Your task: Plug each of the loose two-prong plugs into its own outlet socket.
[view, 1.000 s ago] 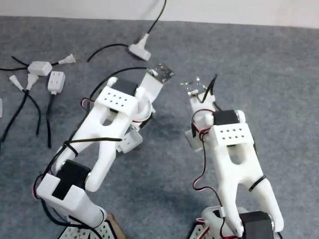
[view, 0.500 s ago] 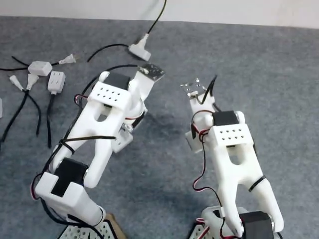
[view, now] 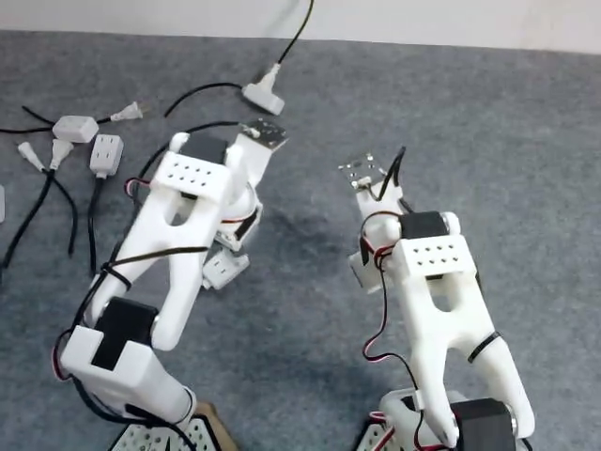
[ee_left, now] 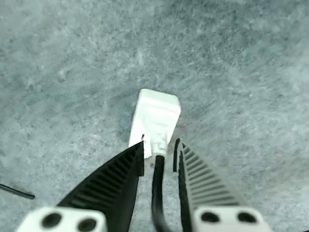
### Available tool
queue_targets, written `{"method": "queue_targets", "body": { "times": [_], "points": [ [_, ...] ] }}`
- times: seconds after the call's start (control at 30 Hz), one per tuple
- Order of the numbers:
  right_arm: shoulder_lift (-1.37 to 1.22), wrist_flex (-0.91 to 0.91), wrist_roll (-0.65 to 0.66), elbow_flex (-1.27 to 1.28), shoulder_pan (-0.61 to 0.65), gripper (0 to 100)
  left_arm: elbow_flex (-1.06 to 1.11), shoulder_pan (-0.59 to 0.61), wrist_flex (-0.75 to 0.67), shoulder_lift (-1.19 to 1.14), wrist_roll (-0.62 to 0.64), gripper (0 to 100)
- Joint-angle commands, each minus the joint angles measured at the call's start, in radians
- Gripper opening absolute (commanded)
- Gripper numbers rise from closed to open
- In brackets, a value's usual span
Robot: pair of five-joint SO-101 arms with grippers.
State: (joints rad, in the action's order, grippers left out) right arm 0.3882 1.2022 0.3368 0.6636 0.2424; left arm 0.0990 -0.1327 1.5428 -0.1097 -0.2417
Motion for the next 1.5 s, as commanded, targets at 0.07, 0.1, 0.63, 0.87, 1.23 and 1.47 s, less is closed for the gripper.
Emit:
{"method": "queue_targets", "body": {
  "times": [0.07,0.1,0.63,0.87,1.23,1.47],
  "points": [
    [0.022,-0.008,0.015,-0.007,0.018,23.1,0.047,0.07,-0.02,0.007,-0.014,12],
    [0.022,-0.008,0.015,-0.007,0.018,23.1,0.058,0.071,-0.044,0.007,-0.014,11],
    [0.022,-0.008,0.015,-0.007,0.019,23.1,-0.179,0.07,-0.173,-0.013,-0.078,1],
    [0.022,-0.008,0.015,0.008,0.045,23.1,-0.661,0.073,-0.187,-0.311,-0.155,1],
    [0.022,-0.016,0.015,0.041,0.099,23.1,-1.546,-0.044,-0.161,-0.897,-0.262,1],
    [0.022,-0.016,0.015,0.041,0.094,23.1,-1.687,-0.12,-0.118,-1.04,-0.267,1]
  ]
}}
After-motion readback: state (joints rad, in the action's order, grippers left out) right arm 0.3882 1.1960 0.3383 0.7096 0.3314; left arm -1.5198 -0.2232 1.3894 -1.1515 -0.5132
